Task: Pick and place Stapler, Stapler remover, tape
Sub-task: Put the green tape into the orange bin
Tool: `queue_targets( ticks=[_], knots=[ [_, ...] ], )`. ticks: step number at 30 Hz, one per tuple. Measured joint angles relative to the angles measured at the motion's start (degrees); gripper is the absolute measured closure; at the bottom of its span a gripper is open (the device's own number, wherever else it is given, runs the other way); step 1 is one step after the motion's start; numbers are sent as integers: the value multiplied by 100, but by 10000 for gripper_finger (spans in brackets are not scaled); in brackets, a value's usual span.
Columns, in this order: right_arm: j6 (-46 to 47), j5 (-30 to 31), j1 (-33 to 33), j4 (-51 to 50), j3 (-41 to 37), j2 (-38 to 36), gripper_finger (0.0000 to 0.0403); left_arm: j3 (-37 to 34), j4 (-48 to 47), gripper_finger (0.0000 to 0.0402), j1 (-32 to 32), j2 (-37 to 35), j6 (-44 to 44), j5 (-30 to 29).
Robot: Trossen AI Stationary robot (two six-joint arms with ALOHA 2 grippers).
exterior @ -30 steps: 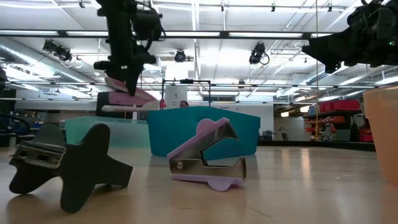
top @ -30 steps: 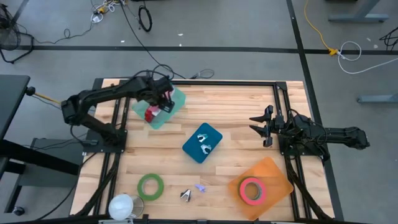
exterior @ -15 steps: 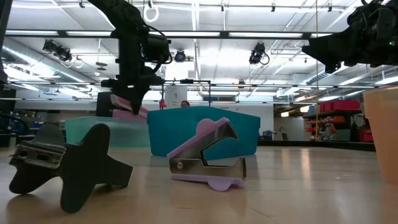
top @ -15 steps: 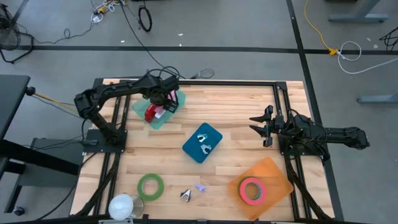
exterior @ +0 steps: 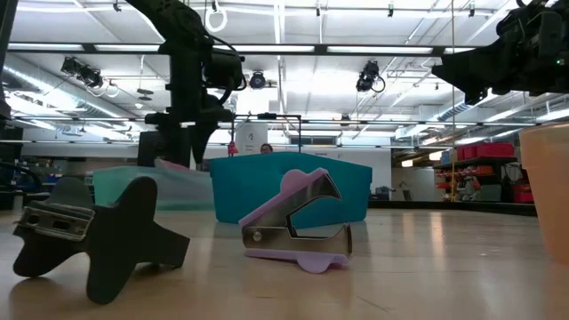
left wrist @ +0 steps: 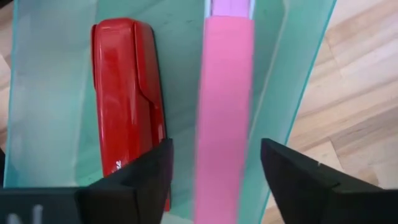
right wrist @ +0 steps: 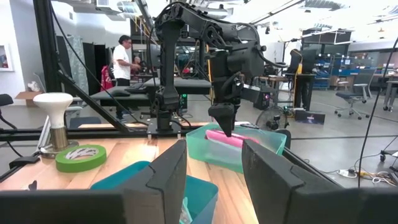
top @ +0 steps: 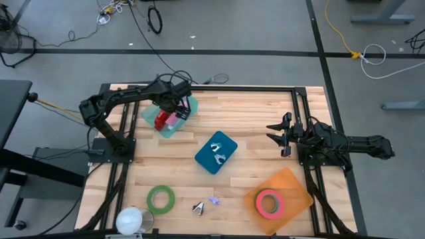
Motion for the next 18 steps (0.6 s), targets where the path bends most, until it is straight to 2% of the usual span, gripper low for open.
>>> queue_targets(
  ticks=[6, 18],
  knots=[
    [0, 1, 0, 0, 0, 0, 247, 0, -6, 119, -130, -4, 181, 0],
    [1, 1, 0, 0, 0, 0, 247, 2, -58, 131, -897, -972, 151, 40]
  ],
)
